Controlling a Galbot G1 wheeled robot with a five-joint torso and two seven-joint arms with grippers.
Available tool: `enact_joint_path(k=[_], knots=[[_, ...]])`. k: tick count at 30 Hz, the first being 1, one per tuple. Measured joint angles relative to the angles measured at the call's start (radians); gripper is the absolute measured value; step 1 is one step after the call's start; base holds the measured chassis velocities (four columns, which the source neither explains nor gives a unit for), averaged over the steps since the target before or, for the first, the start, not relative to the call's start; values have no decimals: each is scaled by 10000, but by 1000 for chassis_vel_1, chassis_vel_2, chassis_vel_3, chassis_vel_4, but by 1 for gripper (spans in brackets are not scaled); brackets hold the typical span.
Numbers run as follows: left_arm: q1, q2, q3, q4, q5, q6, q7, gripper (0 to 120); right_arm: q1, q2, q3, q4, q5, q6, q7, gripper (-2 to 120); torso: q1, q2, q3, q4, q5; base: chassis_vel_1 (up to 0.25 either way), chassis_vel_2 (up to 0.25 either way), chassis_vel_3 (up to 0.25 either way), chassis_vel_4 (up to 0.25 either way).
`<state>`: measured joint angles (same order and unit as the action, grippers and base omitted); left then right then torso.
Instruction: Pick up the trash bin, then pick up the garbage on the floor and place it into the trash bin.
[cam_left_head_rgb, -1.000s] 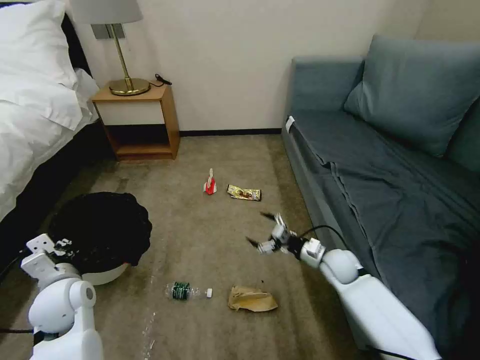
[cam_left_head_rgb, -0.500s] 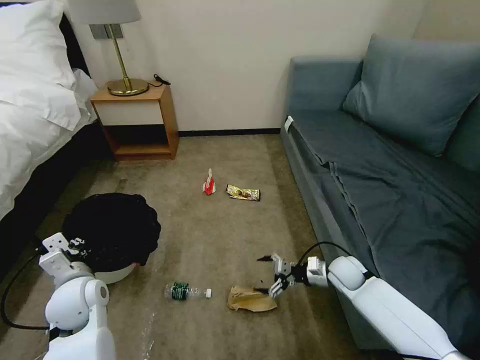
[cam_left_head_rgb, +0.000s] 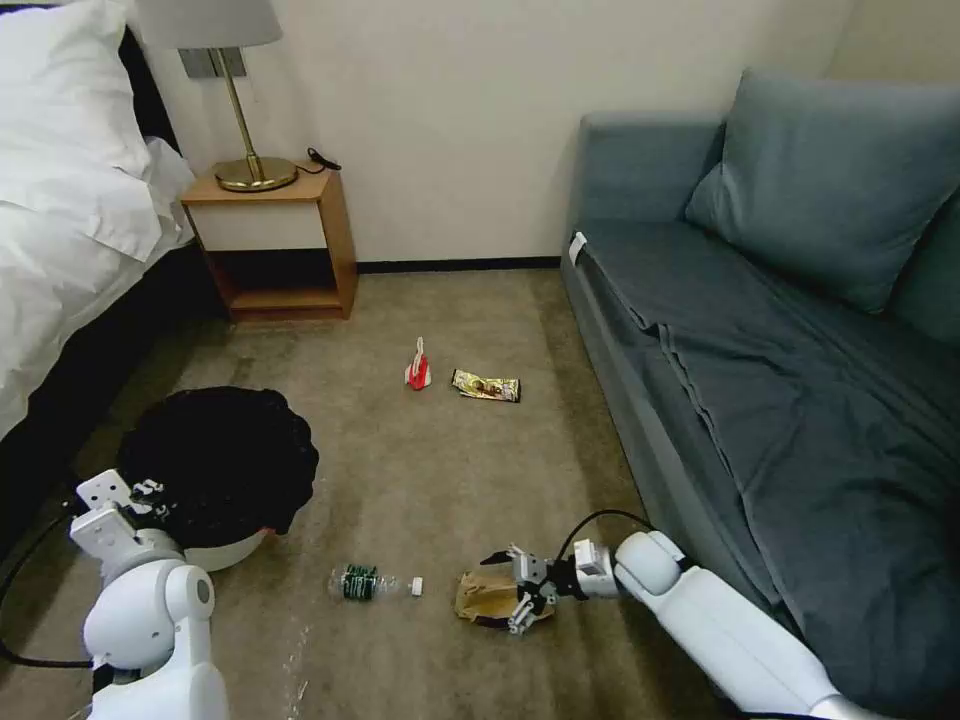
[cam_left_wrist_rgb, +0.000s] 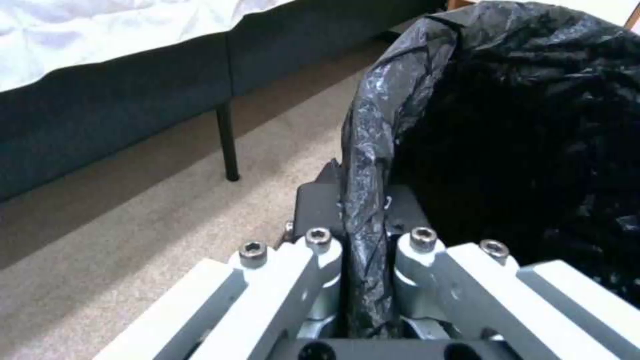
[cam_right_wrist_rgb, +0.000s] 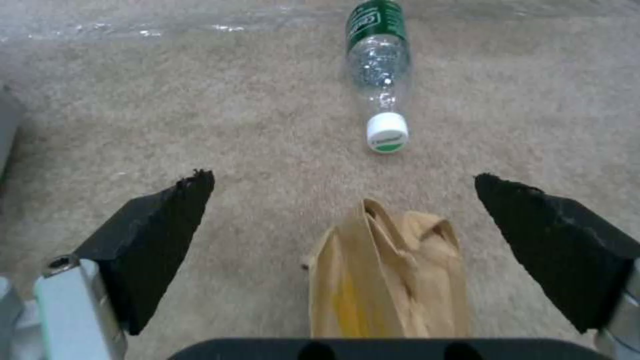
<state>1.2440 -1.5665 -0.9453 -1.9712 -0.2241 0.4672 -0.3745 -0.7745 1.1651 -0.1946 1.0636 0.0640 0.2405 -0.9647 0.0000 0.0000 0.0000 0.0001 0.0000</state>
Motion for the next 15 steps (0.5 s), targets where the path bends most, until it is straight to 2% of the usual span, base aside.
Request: enact_joint_path(k=[10,12,13,15], knots=[[-288,81,110,312,-7,-2,9,4,77,430,218,-929,-361,432,46,99,0,0,-1,0,-1,0,0,0,0],[-461,110,263,471,26,-6,15,4,-137,454,480,-1072,-415,545,59,87,0,0,0,-1,1,0,0,0,0],[-461,110,263,471,26,-6,15,4,-137,454,480,-1072,-415,545,59,87,0,0,0,-1,1,0,0,0,0],[-590,126,377,589,59,-7,17,4,-318,433,664,-1128,-425,622,58,76,0,0,0,-3,0,0,0,0,0]])
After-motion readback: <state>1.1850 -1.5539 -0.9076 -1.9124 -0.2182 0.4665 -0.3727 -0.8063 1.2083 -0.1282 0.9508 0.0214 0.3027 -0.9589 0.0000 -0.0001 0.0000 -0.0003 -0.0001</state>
